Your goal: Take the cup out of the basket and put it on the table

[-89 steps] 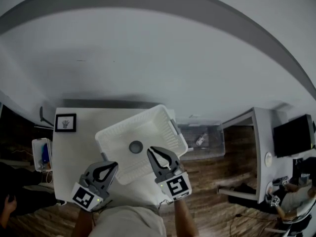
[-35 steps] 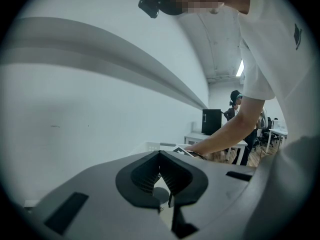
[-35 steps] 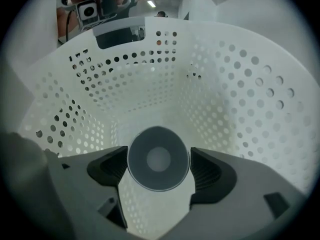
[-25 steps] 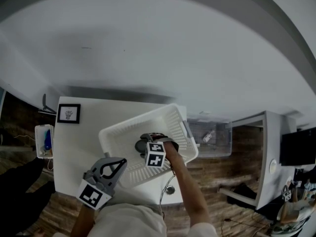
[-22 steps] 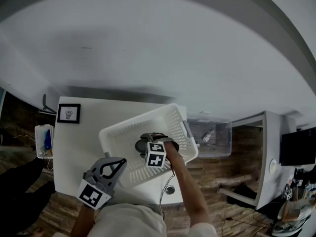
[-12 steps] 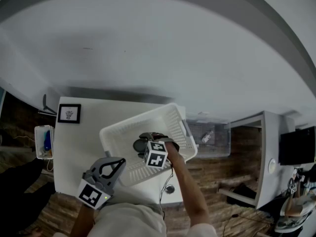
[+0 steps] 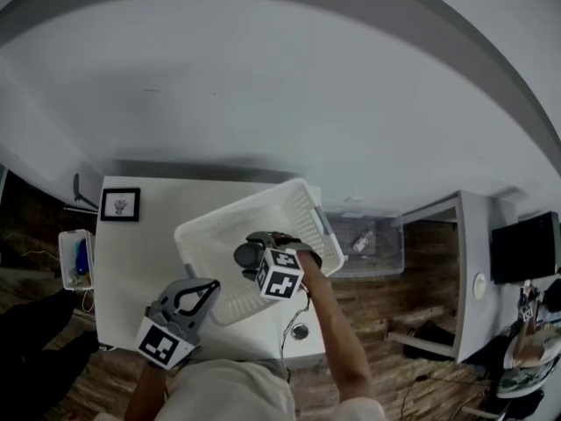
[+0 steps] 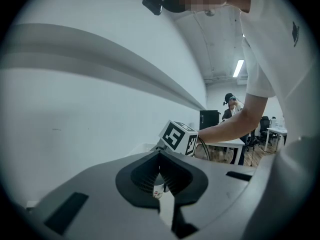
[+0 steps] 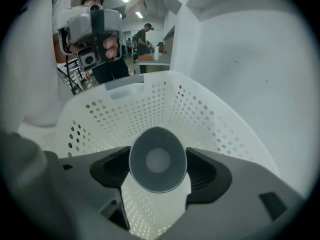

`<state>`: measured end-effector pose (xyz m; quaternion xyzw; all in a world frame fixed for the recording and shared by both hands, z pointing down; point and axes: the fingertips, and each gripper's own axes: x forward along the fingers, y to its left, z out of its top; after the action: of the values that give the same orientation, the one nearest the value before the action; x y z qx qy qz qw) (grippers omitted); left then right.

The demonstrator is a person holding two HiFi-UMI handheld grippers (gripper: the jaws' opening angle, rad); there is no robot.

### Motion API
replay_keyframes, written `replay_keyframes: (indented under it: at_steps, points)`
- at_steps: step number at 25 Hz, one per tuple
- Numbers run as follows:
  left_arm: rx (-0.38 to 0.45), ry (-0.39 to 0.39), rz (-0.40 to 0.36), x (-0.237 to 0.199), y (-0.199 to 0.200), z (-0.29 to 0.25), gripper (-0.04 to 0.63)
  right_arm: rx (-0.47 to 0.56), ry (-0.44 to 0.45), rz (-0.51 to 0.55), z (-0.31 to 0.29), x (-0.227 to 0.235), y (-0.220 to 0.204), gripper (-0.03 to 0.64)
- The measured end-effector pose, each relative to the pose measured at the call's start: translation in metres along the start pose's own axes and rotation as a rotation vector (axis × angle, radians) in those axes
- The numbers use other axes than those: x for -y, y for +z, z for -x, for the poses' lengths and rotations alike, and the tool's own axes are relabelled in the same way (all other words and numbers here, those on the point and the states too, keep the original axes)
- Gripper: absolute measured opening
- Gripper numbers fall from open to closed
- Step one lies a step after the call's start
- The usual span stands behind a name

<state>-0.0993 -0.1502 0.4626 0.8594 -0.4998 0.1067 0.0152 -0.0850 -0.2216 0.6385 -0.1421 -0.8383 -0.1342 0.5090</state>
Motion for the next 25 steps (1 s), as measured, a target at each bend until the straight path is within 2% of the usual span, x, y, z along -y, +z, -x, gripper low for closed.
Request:
replay_keyframes:
  at_steps: [2, 8, 19, 25]
  points:
    - [0.007, -0.001, 0.017, 0.003, 0.000, 0.002, 0.002, 0.004, -0.016, -0.005, 0.009, -0.001, 0.003, 0.347]
    - [0.031, -0.034, -0.003, 0.012, 0.006, 0.006, 0.002, 0.017, -0.074, -0.023, 0.043, -0.007, 0.014, 0.347]
    - [0.067, -0.112, 0.017, 0.040, 0.014, 0.012, 0.002, 0.005, -0.180, -0.031, 0.110, -0.035, 0.030, 0.345]
    - [0.065, -0.176, -0.030, 0.055, 0.015, 0.011, 0.001, -0.006, -0.240, -0.080, 0.137, -0.049, 0.020, 0.345]
